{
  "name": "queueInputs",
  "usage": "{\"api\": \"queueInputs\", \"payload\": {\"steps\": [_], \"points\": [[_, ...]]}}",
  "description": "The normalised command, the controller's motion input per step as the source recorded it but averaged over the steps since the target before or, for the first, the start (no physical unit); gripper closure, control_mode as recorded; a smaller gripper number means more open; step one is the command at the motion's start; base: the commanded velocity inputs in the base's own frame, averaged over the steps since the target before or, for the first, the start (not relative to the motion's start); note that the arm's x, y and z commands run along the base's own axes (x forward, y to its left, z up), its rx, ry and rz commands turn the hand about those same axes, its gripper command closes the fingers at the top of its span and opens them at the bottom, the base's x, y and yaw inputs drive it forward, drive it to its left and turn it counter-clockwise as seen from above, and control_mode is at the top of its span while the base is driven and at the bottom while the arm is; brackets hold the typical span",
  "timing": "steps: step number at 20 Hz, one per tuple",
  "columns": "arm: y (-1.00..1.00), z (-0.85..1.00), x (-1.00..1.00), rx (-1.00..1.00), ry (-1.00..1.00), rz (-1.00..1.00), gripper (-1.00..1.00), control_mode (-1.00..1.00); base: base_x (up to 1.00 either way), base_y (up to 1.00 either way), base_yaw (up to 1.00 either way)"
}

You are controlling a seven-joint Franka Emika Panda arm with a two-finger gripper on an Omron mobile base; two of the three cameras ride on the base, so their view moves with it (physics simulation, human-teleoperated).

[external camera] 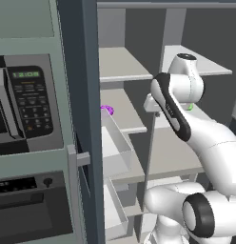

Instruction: There's a steak in the fridge that needs to be moved to the freezer for freezing. Pick up the steak from the fridge, place it on any shelf in the freezer, and close the fridge and freezer doors when done.

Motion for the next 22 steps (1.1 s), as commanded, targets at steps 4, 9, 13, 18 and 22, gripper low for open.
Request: {"api": "queueInputs", "payload": {"steps": [4, 9, 13, 18, 22], "points": [[0.00, 0.00, -0.27, 0.00, 0.00, 0.00, -1.00, -1.00, 0.00, 0.00, 0.00], [-0.04, 0.01, -0.73, 0.00, -0.13, -0.01, -1.00, -1.00, 0.00, 0.00, 0.00], [-0.21, 0.20, -0.56, 0.00, -0.25, -0.03, -1.00, -1.00, 0.00, 0.00, 0.00], [-0.23, 0.63, -0.33, 0.00, -0.27, -0.09, -1.00, -1.00, 0.00, 0.00, 0.00], [-0.17, 0.88, -0.24, 0.00, -0.22, -0.08, -1.00, -1.00, 0.00, 0.00, 0.00]]}}
